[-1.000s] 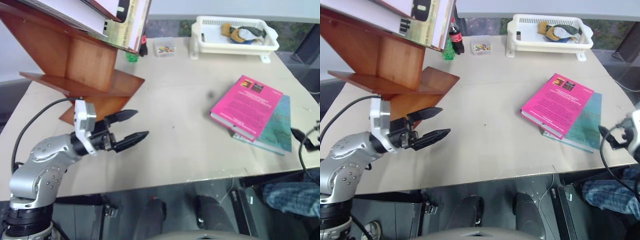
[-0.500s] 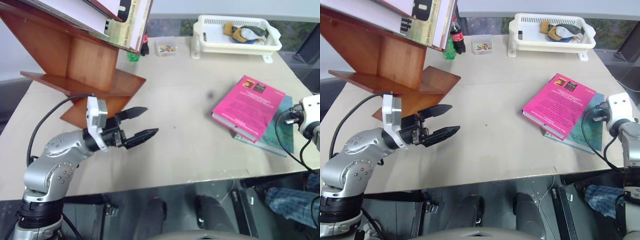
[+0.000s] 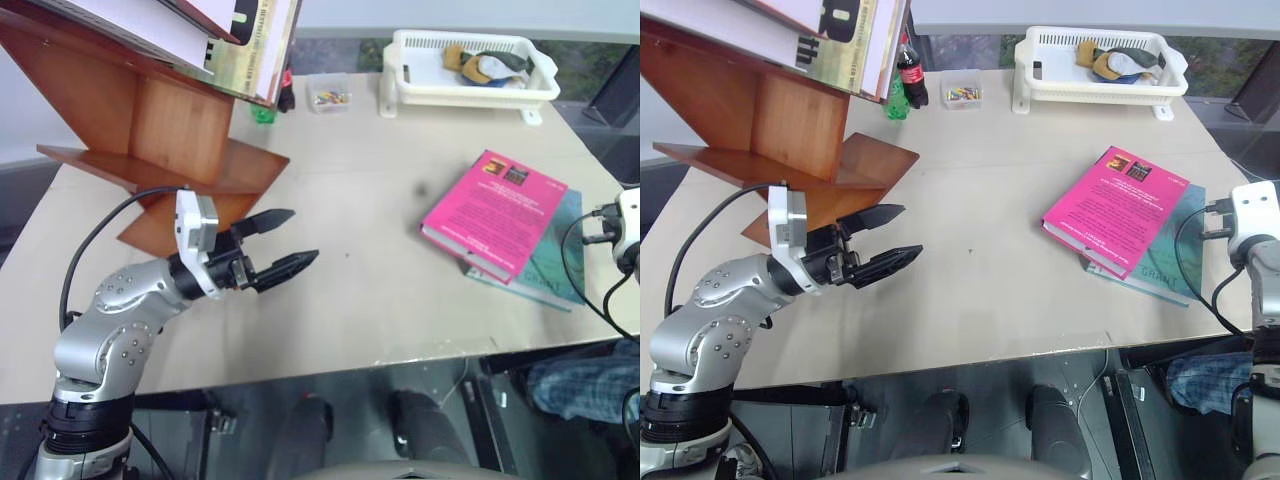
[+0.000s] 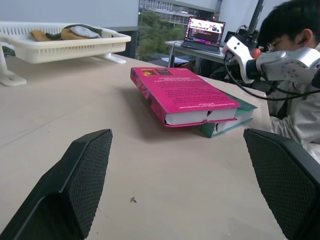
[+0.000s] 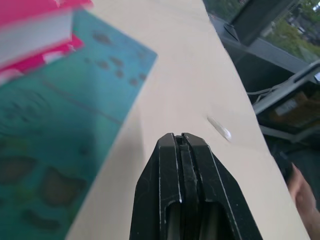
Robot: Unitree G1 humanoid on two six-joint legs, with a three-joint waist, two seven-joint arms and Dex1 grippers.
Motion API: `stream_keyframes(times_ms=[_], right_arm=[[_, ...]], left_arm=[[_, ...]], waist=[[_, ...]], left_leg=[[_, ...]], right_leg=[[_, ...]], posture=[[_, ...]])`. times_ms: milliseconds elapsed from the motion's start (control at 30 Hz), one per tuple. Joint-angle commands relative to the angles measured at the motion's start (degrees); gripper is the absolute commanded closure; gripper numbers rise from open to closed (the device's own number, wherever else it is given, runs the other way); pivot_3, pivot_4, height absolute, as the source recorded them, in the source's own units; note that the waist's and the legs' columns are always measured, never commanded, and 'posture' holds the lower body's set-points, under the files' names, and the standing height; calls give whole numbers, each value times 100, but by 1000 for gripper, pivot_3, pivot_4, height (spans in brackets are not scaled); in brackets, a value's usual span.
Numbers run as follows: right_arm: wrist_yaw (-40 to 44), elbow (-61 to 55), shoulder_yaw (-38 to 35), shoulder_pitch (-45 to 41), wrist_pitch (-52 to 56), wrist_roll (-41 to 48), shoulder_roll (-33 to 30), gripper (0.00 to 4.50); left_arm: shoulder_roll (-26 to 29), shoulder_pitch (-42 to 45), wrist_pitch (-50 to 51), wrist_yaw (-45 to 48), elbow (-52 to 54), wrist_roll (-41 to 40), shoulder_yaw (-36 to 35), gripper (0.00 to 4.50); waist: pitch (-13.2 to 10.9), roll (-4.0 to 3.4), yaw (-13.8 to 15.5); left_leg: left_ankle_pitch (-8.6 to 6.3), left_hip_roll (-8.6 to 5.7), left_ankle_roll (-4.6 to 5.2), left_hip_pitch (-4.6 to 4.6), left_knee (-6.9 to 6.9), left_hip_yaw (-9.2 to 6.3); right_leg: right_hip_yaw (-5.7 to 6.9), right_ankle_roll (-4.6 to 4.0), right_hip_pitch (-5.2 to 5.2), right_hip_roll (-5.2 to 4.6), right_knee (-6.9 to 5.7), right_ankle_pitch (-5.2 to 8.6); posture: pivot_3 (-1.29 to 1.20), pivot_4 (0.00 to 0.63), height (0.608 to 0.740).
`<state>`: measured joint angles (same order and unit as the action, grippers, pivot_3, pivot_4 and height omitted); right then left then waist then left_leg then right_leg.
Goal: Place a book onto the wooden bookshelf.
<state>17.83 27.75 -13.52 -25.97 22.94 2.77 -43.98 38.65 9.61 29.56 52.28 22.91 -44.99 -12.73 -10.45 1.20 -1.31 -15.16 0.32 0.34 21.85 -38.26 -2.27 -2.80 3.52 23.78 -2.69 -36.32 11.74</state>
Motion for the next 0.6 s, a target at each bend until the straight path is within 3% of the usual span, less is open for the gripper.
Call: stream_keyframes(times_ms=[33,233,600], right_arm=[[178,599,259,-352,-333,-175,17,4443],[536,1502,448,-868,-987,-152,219,4443],[1124,2094,711,-1314,-1555,-249,433,4443]], left_arm=[[98,98,-38,104,199,0,52,0],[196,118,-208,229,216,319,230,0],[513,-86,-94,819,470,-165,-34,0]], waist=[[0,0,-29],[0,1,-125],[0,0,-133]], left_leg=[[0,0,0,0,0,1],[0,0,0,-2,0,3],[0,2,1,-7,3,6]], right_leg=[[-1,0,0,0,0,0],[-5,2,-1,0,0,-2],[-9,2,-1,3,-1,-2]], posture=[[0,150,740],[0,150,740],[0,150,740]])
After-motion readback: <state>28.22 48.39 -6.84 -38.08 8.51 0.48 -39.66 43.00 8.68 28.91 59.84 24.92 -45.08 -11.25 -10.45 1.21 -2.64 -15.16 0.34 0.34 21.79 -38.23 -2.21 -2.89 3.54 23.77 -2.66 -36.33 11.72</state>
